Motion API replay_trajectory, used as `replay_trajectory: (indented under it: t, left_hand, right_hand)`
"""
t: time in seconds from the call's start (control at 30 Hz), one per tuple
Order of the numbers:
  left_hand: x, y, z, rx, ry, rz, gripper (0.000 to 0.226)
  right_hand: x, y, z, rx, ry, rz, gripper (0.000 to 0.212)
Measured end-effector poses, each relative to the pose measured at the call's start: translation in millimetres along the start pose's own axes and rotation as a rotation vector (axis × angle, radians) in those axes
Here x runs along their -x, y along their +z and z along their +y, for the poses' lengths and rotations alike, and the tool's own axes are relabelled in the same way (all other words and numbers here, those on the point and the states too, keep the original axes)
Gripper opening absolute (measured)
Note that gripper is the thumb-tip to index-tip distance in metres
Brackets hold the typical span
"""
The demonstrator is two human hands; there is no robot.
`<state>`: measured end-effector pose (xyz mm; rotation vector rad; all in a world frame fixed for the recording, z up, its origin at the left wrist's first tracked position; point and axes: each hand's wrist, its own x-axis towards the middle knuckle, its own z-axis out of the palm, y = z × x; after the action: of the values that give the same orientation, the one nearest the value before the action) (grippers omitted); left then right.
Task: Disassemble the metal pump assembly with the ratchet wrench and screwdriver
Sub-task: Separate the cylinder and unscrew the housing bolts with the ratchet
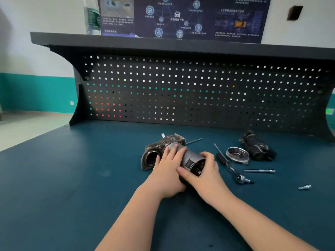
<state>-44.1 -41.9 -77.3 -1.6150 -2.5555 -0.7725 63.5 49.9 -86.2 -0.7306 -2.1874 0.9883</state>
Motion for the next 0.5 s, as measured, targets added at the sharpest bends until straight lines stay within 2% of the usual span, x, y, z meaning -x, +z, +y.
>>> replay_trajectory:
  t: [0.13,0.27,0.4,0.5]
  left_hand:
    - [2,-3,3,-0.05,0.043,0.051,0.105]
    - [4,-4,9,-0.12,0.205,0.073,0.11]
    - [3,-6,18,-0.041,0.316,0.115,0.1]
    - [4,-7,22,0.042,0.375,0.191,0.094]
  right_hand:
    - [2,-3,-3,0.117,-0.021,0.044,0.073]
    - [12,-12,-13,0.444,-0.029,0.121,0.069]
    - [18,-26,-24,0.452,-0.037,0.118,0.059]
    - [19,-36,-33,0.468,-0.032,0.121,0.06]
